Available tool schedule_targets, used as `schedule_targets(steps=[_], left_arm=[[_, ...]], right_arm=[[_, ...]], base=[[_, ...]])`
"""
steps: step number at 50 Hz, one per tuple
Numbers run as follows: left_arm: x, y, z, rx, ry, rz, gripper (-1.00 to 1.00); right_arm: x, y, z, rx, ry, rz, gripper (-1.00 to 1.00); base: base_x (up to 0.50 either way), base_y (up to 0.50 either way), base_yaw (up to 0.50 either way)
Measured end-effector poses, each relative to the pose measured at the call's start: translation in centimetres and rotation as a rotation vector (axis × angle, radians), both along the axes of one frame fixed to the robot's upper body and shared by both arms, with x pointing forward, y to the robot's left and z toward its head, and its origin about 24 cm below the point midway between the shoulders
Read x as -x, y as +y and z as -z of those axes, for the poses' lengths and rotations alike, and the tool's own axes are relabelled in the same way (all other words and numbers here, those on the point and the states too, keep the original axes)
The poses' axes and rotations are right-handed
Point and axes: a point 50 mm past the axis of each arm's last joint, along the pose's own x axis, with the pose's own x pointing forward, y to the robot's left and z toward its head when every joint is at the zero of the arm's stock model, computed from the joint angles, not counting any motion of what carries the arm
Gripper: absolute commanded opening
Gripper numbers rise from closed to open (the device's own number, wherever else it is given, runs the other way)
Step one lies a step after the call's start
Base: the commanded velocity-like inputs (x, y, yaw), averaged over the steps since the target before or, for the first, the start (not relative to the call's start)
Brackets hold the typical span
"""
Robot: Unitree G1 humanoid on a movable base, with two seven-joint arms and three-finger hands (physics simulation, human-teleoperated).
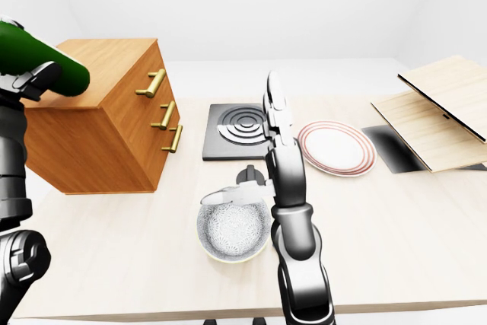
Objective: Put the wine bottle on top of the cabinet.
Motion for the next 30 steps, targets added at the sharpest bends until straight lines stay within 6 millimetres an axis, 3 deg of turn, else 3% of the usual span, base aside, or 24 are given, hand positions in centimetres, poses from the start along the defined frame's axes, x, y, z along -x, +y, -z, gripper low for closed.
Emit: schedule_targets(steps=[18, 20, 26, 30], left_arm=[[-1.9, -0.1, -0.6, 0.007, 0.061, 0.0, -0.87], [-2.0, -0.1, -0.6, 0.005, 0.064, -0.003, -0.58], [-2.1, -0.1, -0.5, 0.003, 0.073, -0.008, -0.53], [-2.2, -0.2, -0.1, 0.009, 0.086, -0.005, -0.29]], right_arm=[[0.0, -0.2, 0.4, 0.002, 0.018, 0.003, 1.0], [0.0, -0.2, 0.4, 0.003, 0.02, 0.004, 1.0], [0.0, -0.2, 0.6, 0.005, 0.026, 0.006, 1.0], [-0.1, -0.3, 0.7, 0.006, 0.032, 0.009, 1.0]], base=[[0.0, 0.0, 0.0], [0.0, 0.0, 0.0], [0.0, 0.0, 0.0], [0.0, 0.0, 0.0]])
